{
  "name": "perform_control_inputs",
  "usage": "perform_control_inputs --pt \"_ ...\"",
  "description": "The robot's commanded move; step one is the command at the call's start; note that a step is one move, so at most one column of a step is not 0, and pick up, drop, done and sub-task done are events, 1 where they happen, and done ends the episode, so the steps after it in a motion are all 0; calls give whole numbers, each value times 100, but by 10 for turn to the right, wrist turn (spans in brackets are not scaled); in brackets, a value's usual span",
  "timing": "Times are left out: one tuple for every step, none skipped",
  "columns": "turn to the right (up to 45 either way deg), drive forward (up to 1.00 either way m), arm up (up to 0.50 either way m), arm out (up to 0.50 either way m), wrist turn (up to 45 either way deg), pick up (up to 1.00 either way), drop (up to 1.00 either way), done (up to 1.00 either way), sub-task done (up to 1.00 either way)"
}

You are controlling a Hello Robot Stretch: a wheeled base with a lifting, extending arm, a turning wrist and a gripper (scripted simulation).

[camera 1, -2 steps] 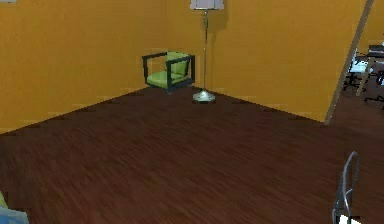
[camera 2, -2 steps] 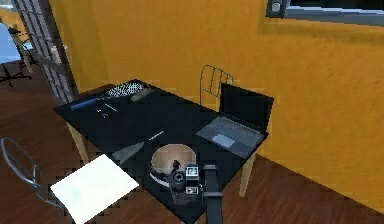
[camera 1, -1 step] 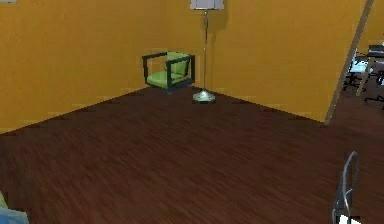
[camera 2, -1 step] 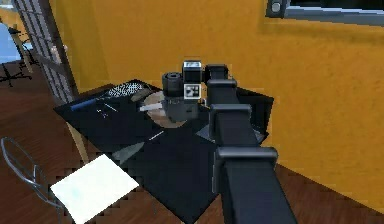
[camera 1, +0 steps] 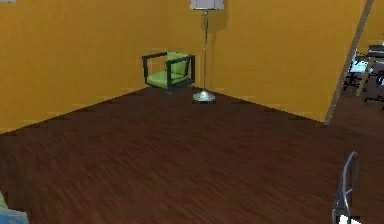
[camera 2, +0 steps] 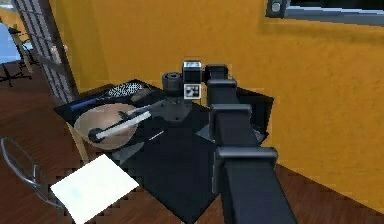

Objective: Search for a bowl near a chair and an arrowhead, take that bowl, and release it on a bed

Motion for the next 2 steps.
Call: perform_control_inputs --pt "0 0 0 0 -450 0 0 0 0" --pt "0 0 0 0 -180 0 0 0 0"
